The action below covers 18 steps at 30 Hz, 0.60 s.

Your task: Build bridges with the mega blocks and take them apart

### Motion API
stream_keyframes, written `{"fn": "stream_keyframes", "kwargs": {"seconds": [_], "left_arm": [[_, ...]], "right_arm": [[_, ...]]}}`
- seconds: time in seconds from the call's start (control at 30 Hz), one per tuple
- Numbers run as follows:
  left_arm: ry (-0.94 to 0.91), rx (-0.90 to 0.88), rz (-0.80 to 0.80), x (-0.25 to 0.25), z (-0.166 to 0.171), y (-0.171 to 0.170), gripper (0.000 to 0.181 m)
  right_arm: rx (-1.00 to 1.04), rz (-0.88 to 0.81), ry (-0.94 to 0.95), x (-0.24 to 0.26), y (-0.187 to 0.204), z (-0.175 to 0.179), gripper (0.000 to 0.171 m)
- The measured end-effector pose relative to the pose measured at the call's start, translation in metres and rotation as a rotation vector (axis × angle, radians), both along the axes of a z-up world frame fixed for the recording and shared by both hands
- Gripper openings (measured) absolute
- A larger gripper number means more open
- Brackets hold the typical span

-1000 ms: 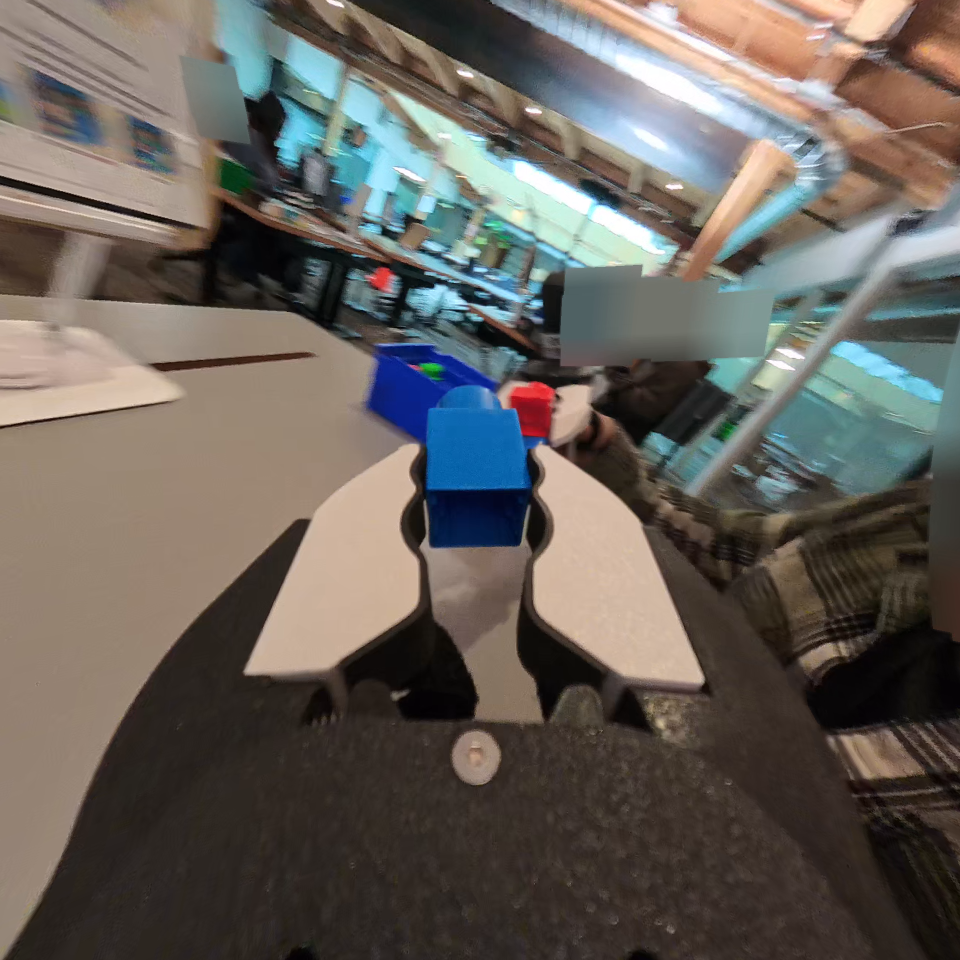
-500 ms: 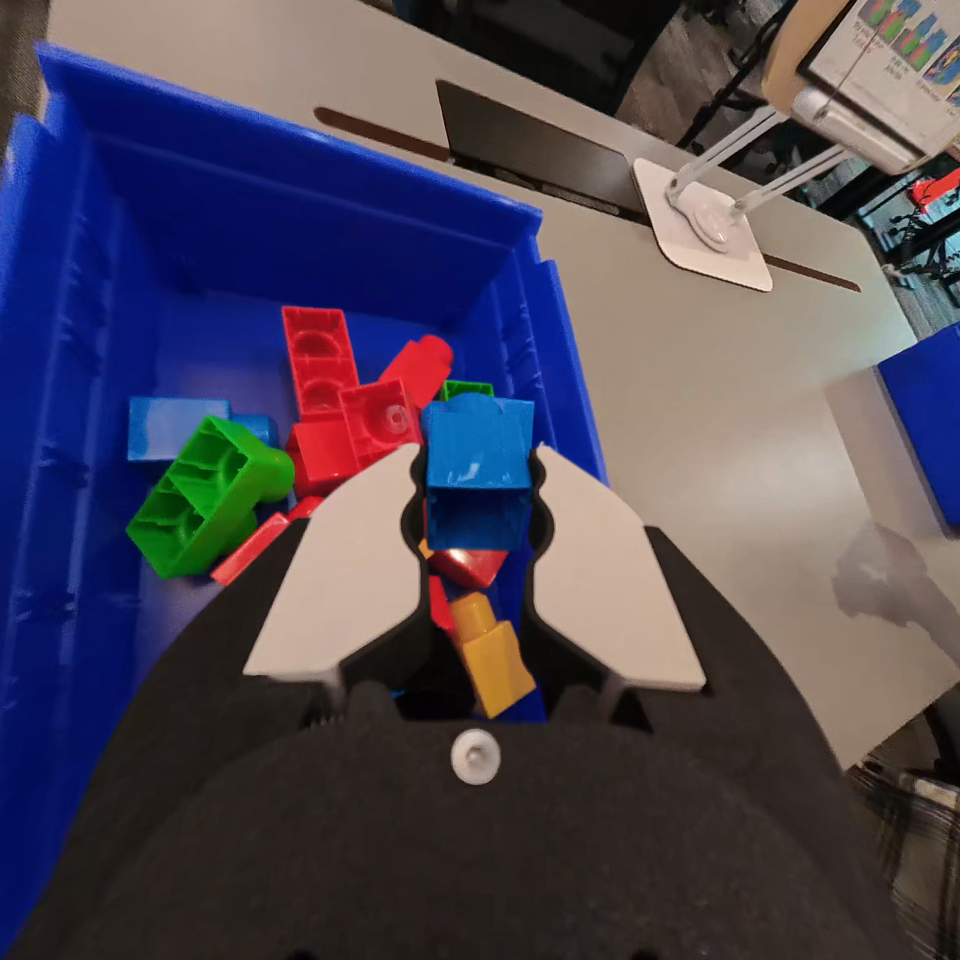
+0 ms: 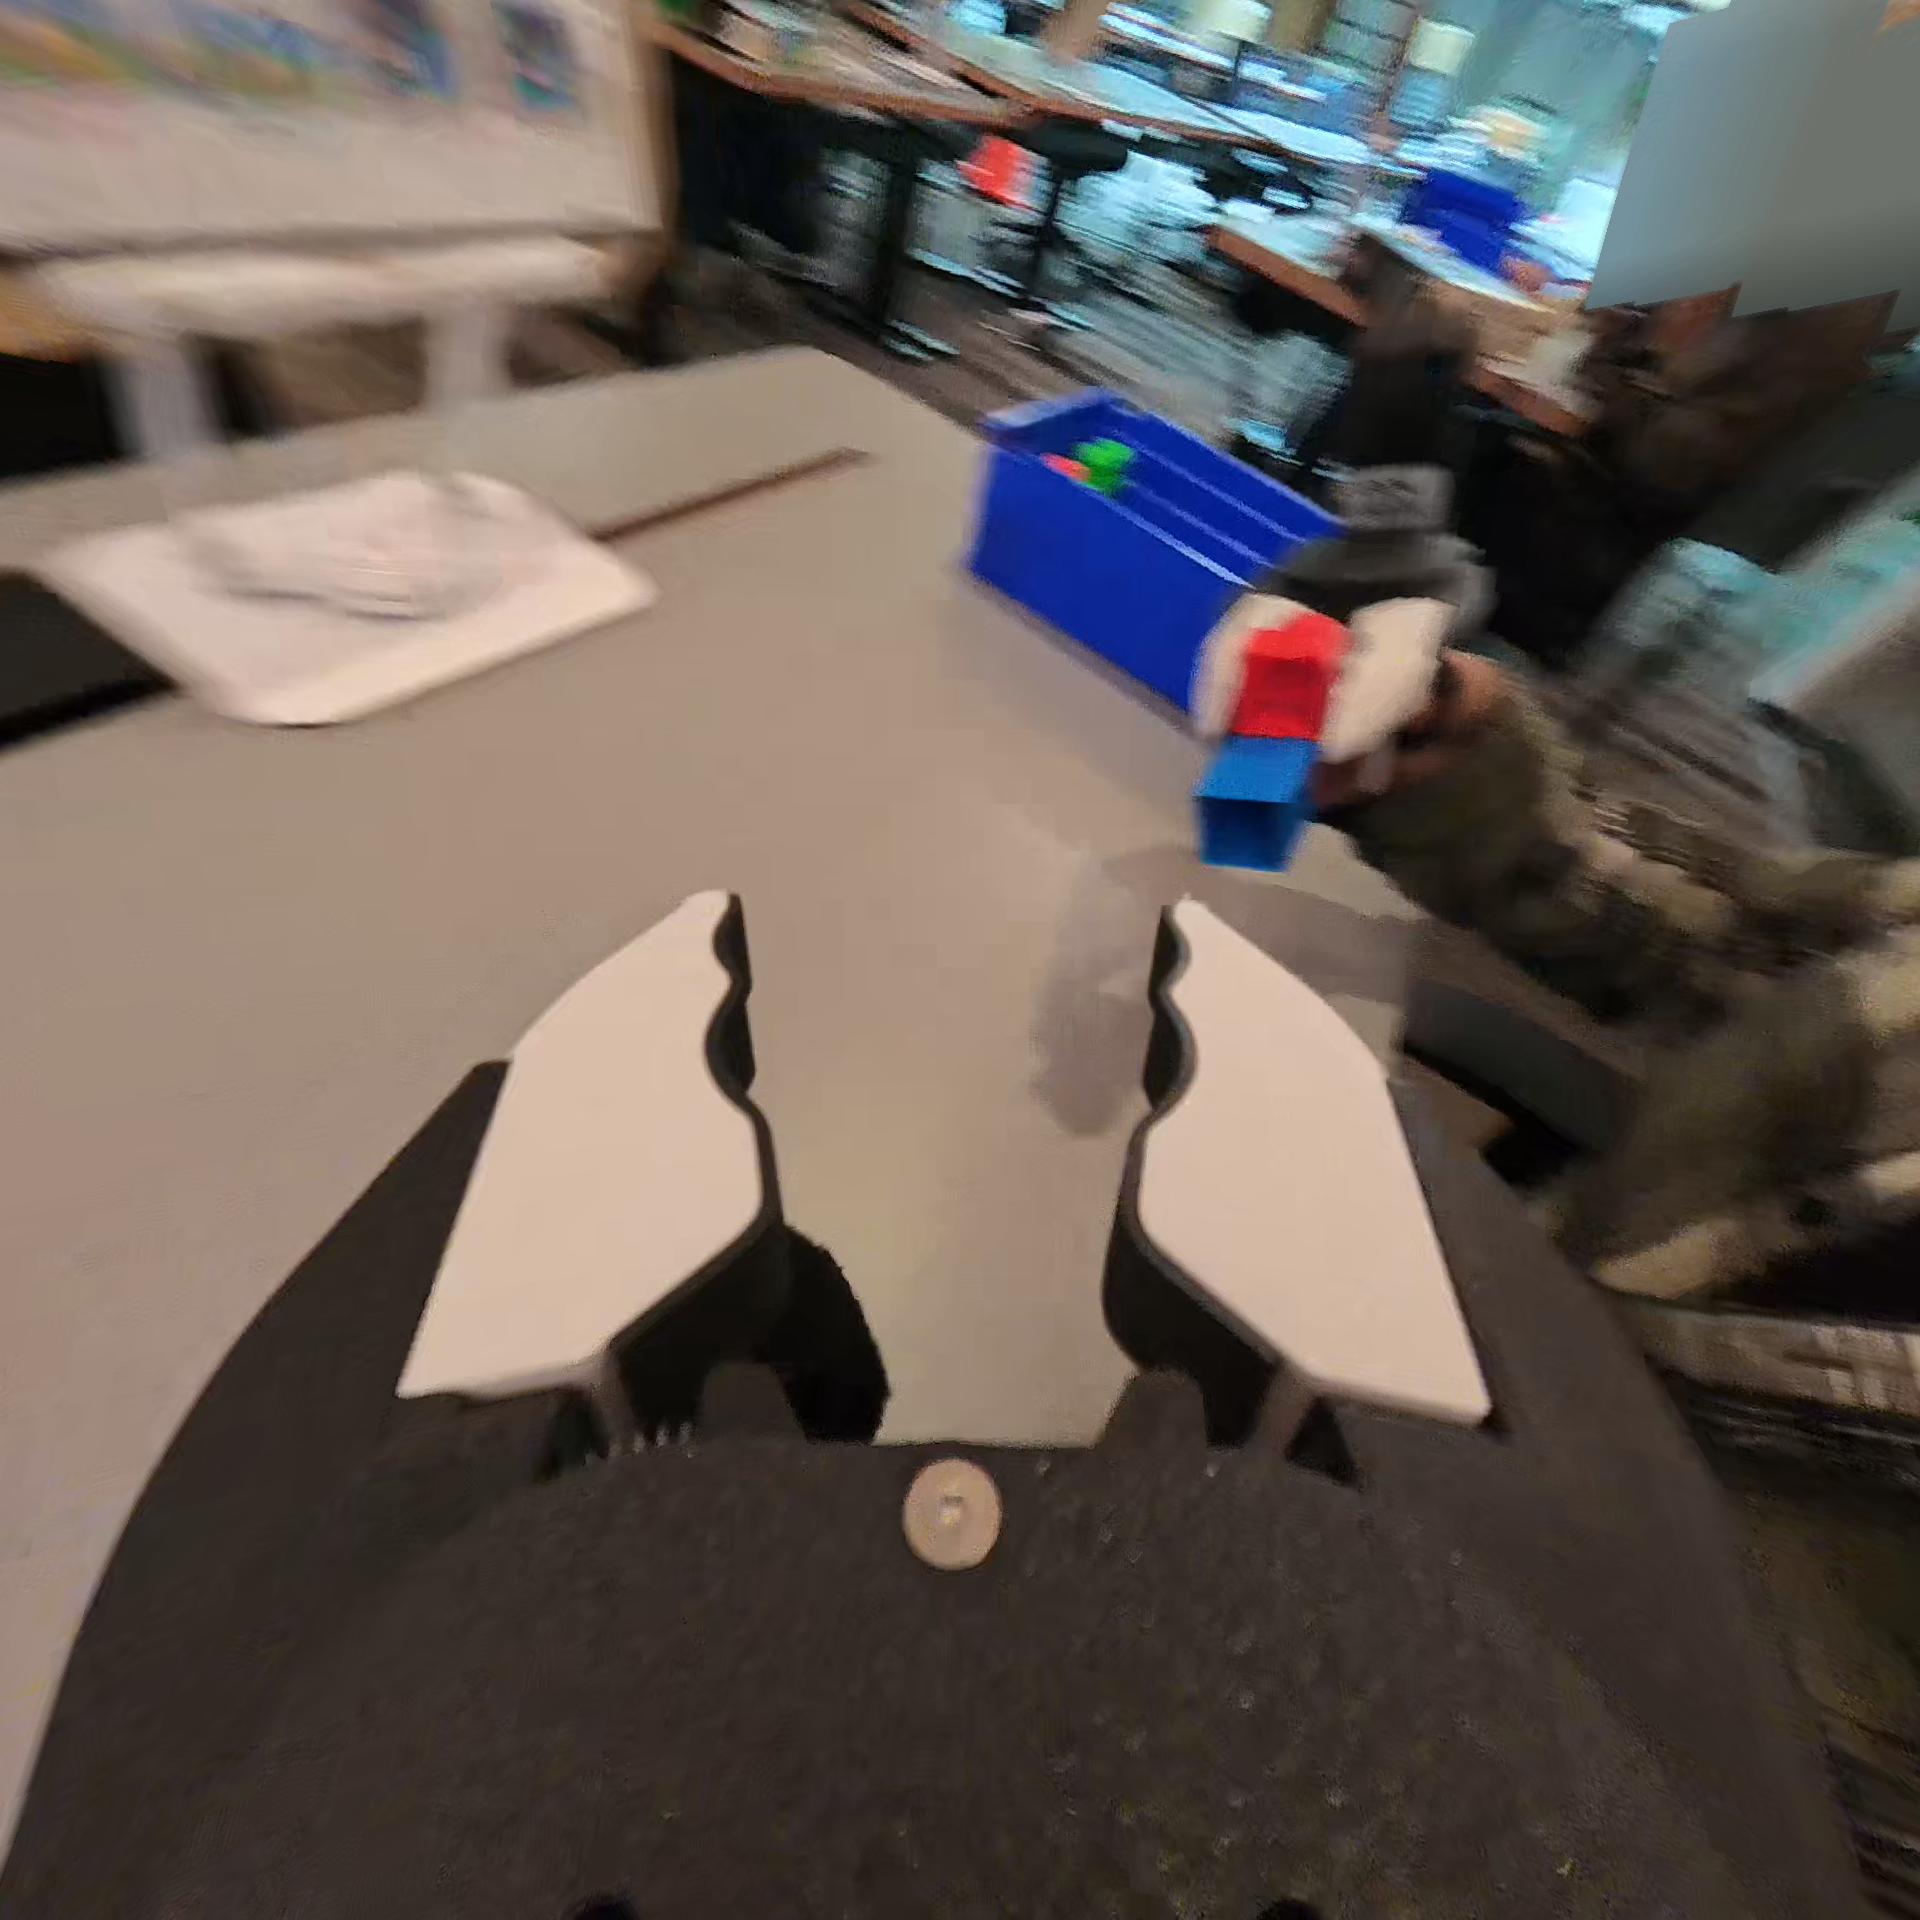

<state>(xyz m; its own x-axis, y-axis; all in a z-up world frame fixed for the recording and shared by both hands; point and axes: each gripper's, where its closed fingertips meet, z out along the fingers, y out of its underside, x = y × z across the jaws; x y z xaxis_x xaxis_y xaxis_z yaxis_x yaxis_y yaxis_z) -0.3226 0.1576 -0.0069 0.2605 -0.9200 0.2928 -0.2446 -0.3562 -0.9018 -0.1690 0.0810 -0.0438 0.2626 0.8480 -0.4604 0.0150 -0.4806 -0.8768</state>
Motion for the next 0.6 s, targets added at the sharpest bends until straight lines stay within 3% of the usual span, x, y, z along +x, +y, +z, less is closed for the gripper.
{"fn": "stream_keyframes", "kwargs": {"seconds": [0.13,0.27,0.37,0.43,0.6], "left_arm": [[-0.096,-0.176,-0.305,0.09,-0.035,-0.063,0.071],[-0.177,-0.288,-0.44,0.128,-0.044,-0.085,0.069],[-0.203,-0.309,-0.49,0.14,-0.044,-0.092,0.063],[-0.235,-0.298,-0.502,0.143,-0.04,-0.094,0.036],[-0.22,-0.219,-0.386,0.135,-0.039,-0.091,0.035]], "right_arm": [[0.012,-0.001,0.016,-0.004,0.002,0.006,0.036],[0.021,0.013,0.022,-0.007,-0.001,0.009,0.036],[0.025,0.036,0.038,-0.014,-0.002,0.011,0.035],[0.025,0.046,0.063,-0.017,-0.002,0.014,0.035],[0.042,0.079,0.059,-0.022,0.001,0.014,0.036]]}}
